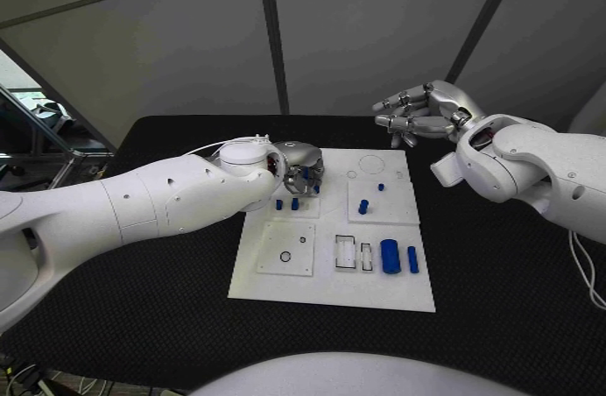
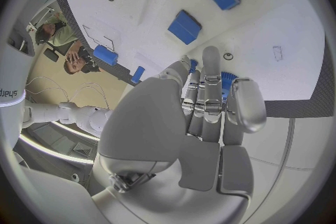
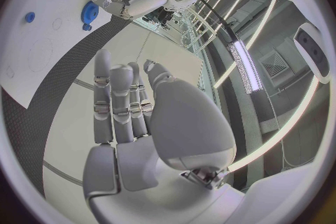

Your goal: Assemble the parts on the task board

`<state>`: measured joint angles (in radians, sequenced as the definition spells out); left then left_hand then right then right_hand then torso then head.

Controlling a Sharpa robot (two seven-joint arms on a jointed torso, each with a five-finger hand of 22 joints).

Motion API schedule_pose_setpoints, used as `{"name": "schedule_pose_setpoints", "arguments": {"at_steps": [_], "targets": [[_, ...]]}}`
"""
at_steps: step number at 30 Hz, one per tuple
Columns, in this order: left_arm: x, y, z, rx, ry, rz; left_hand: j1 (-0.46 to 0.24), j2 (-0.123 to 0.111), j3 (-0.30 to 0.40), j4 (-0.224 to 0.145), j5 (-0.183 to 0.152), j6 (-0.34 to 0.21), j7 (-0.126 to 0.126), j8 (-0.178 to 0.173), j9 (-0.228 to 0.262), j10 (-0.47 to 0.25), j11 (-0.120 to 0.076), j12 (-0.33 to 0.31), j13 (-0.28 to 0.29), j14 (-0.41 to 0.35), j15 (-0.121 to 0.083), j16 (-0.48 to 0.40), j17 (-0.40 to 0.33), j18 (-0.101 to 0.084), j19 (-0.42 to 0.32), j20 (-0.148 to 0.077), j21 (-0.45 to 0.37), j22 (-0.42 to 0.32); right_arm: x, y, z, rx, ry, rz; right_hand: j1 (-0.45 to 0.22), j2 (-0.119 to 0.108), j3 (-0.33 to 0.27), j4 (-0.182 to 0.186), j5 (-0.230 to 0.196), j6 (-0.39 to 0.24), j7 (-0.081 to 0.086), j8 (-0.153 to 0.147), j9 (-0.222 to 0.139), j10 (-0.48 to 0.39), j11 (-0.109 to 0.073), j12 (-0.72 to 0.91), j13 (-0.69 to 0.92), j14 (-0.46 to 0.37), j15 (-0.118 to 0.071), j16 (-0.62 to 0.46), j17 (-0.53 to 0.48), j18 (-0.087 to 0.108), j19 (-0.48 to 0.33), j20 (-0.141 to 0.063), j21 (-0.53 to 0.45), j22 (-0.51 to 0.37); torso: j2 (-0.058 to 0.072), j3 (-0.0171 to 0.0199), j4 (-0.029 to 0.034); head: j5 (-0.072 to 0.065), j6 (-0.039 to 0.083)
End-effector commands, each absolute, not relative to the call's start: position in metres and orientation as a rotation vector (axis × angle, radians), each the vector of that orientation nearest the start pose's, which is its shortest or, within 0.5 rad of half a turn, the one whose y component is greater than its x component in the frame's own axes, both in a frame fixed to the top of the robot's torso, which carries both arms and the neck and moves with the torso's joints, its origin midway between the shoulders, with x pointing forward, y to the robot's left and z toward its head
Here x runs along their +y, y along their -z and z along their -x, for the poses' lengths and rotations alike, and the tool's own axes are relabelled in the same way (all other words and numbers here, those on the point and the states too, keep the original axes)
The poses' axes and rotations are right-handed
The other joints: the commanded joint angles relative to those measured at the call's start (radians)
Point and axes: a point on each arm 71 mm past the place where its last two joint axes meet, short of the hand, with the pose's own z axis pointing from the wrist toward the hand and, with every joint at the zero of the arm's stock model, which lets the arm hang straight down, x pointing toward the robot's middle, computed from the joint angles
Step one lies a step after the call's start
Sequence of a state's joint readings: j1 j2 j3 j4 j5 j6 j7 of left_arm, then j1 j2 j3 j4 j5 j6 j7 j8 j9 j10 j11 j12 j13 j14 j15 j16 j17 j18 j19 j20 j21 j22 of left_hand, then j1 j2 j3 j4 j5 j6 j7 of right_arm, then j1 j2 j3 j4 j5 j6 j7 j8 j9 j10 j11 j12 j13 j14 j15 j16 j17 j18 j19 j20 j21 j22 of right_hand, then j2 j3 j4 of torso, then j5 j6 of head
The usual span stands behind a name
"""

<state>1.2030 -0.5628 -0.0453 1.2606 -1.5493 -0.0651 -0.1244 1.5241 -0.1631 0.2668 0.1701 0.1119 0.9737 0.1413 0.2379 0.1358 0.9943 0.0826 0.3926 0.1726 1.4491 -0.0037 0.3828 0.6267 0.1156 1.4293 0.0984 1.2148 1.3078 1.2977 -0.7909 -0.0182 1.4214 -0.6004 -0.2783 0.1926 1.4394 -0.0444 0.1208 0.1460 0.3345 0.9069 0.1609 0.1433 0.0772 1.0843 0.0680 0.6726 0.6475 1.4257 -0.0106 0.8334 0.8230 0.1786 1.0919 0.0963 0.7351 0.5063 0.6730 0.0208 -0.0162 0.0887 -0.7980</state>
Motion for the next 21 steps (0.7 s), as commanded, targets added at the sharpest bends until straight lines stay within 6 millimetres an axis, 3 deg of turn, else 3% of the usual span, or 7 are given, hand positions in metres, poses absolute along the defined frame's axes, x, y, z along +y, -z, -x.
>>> {"name": "schedule_pose_setpoints", "arguments": {"at_steps": [1,5,9,21], "targets": [[0.1265,0.2147,-0.5225,1.864,0.553,-0.372,0.012,0.001,0.02,-0.001,0.007,0.012,0.001,-0.01,-0.003,0.013,-0.002,-0.014,-0.009,-0.005,-0.003,0.005,-0.001,-0.039,0.009,-0.003,0.008,0.077,-0.201,0.1288,-0.5217,1.571,-1.253,-0.479,0.004,-0.005,0.005,0.001,0.007,-0.008,0.002,0.006,-0.001,-0.007,0.0,0.003,-0.002,0.005,-0.001,-0.005,0.001,0.005,0.007,0.0,-0.005,-0.001,0.0,0.0003,-0.0002,0.0,0.0],[0.1256,0.2149,-0.5229,1.857,0.561,-0.373,0.015,0.002,0.061,-0.004,0.007,0.019,0.001,-0.022,-0.008,0.031,-0.001,-0.037,-0.025,-0.008,-0.003,0.009,-0.002,-0.041,0.013,-0.004,0.015,0.082,-0.2007,0.1288,-0.5216,1.572,-1.254,-0.478,0.005,-0.004,0.006,0.001,0.009,-0.008,0.002,0.007,-0.001,-0.007,0.0,0.003,-0.002,0.005,-0.001,-0.005,0.002,0.005,0.007,0.0,-0.005,-0.001,0.0,0.0005,0.0,0.0,-0.001],[0.1243,0.2156,-0.5232,1.857,0.565,-0.375,0.0,-0.019,0.117,-0.011,0.005,0.032,0.001,-0.042,-0.015,0.062,-0.001,-0.076,-0.05,-0.011,-0.004,0.018,-0.003,-0.042,0.016,-0.004,0.019,0.087,-0.2001,0.1288,-0.5215,1.573,-1.255,-0.477,0.005,-0.004,0.008,0.0,0.013,-0.008,0.002,0.007,-0.001,-0.007,0.0,0.003,-0.003,0.006,-0.001,-0.005,0.003,0.005,0.008,0.0,-0.006,-0.001,0.0,0.0009,-0.0011,-0.001,-0.001],[0.1233,0.2191,-0.5225,1.87,0.567,-0.381,-0.028,-0.051,0.145,-0.022,0.004,0.013,0.008,-0.077,-0.028,0.075,0.002,-0.112,-0.07,-0.013,-0.001,0.026,-0.006,-0.043,0.018,-0.003,0.021,0.092,-0.1995,0.1287,-0.5213,1.574,-1.257,-0.475,0.006,-0.005,0.009,0.0,0.017,-0.008,0.002,0.008,-0.001,-0.007,0.0,0.004,-0.003,0.006,-0.001,-0.006,0.004,0.005,0.008,0.0,-0.006,-0.002,-0.001,0.0005,0.0002,-0.004,-0.001]]}}
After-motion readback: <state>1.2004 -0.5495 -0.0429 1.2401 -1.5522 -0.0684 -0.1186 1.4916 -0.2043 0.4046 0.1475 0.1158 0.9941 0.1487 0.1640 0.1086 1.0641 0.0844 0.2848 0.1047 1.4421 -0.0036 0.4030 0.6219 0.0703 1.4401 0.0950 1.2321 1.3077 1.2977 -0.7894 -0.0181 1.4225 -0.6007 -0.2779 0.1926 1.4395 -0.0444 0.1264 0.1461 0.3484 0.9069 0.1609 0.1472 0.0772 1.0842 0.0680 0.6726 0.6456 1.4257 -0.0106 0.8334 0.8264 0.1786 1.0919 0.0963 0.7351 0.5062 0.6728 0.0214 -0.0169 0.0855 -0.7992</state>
